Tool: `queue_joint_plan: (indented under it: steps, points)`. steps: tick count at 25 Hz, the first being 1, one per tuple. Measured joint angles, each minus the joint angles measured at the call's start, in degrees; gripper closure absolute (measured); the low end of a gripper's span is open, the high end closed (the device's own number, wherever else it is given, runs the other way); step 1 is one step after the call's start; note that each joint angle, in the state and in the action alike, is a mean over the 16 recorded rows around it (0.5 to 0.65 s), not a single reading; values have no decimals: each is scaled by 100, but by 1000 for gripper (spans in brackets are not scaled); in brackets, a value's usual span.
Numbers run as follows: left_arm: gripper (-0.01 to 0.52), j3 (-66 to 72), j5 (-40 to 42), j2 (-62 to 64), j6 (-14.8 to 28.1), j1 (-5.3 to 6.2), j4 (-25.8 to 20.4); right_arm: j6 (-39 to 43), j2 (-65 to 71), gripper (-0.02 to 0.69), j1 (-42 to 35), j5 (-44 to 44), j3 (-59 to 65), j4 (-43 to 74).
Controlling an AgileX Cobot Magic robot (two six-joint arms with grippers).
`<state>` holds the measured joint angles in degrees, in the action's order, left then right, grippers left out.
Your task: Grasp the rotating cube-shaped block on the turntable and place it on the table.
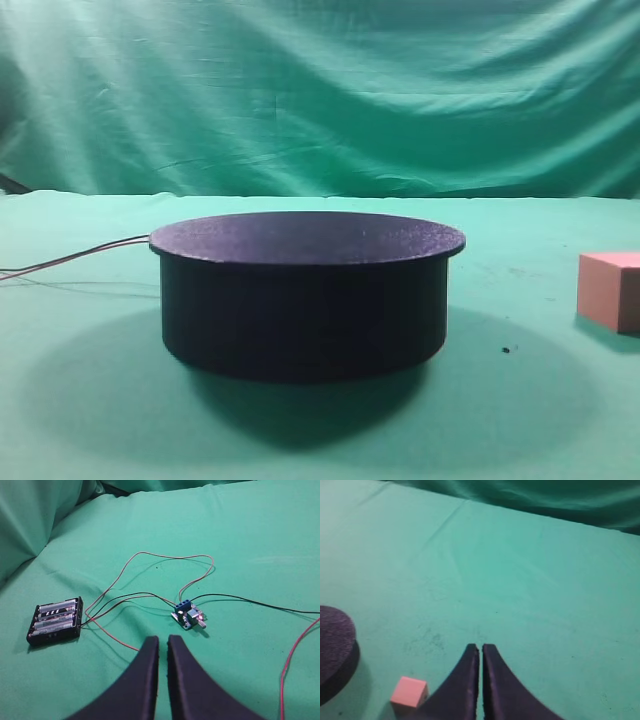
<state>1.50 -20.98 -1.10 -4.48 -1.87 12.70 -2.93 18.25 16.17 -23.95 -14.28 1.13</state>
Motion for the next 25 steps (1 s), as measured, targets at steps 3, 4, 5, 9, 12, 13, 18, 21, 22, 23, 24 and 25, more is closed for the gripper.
queue_joint_plan:
  steps: [3,4,5,9,12,13,18,21,22,23,24,25]
  points:
    - [514,0,0,0,0,0,0,6,-598,665,-353,380,623,-5]
    - [514,0,0,0,0,0,0,11,-780,665,-450,465,797,-8]
    - [514,0,0,0,0,0,0,16,-951,665,-535,528,951,-10]
    - [514,0,0,0,0,0,0,35,-1495,665,-769,589,1379,-20]
    - [514,0,0,0,0,0,0,49,-1741,665,-849,518,1528,-26]
    - [514,0,0,0,0,0,0,53,-1794,665,-862,486,1554,-28]
    - [514,0,0,0,0,0,0,67,-1879,665,-883,335,1575,-31]
    - [514,0,0,0,0,0,0,69,-1881,665,-884,286,1575,-31]
    - [514,0,0,0,0,0,0,69,-1882,665,-884,278,1575,-31]
    - [514,0,0,0,0,0,0,70,-1883,665,-884,273,1575,-31]
    - [514,0,0,0,0,0,0,71,-1883,665,-884,270,1575,-31]
    - [514,0,0,0,0,0,0,71,-1883,665,-884,268,1575,-31]
